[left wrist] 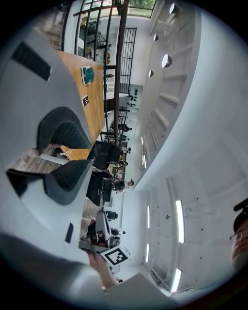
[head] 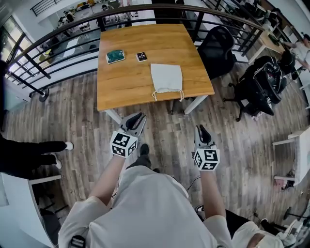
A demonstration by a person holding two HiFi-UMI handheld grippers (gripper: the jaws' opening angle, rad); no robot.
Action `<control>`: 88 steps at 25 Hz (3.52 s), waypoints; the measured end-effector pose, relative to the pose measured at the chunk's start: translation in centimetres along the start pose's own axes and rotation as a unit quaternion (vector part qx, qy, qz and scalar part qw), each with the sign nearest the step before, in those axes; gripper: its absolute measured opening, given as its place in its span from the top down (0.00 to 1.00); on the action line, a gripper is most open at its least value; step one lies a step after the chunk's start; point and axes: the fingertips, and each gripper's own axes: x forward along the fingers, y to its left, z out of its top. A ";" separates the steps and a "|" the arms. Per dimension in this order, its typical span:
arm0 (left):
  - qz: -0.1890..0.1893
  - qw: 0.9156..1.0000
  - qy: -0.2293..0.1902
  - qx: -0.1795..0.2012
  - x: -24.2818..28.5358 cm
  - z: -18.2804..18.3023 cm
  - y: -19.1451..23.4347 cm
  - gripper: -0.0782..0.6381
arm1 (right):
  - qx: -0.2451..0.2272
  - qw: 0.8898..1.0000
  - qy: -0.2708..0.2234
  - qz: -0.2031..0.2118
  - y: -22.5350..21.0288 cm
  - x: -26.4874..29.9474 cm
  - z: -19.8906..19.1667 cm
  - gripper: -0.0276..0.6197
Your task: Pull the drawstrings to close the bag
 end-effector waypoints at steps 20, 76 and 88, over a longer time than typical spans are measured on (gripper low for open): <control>-0.072 0.997 0.030 0.005 11.5 1.0 10.8 0.80 | 0.008 0.997 0.043 -0.058 -1.2 13.3 2.2 0.87; 0.076 0.961 0.253 -0.076 29.8 -20.6 16.4 0.77 | -0.019 0.951 0.268 0.154 -13.5 37.9 -16.1 0.87; 0.101 0.941 0.314 -0.077 31.2 -26.2 17.4 0.76 | -0.028 0.933 0.316 0.171 -13.6 40.7 -21.4 0.87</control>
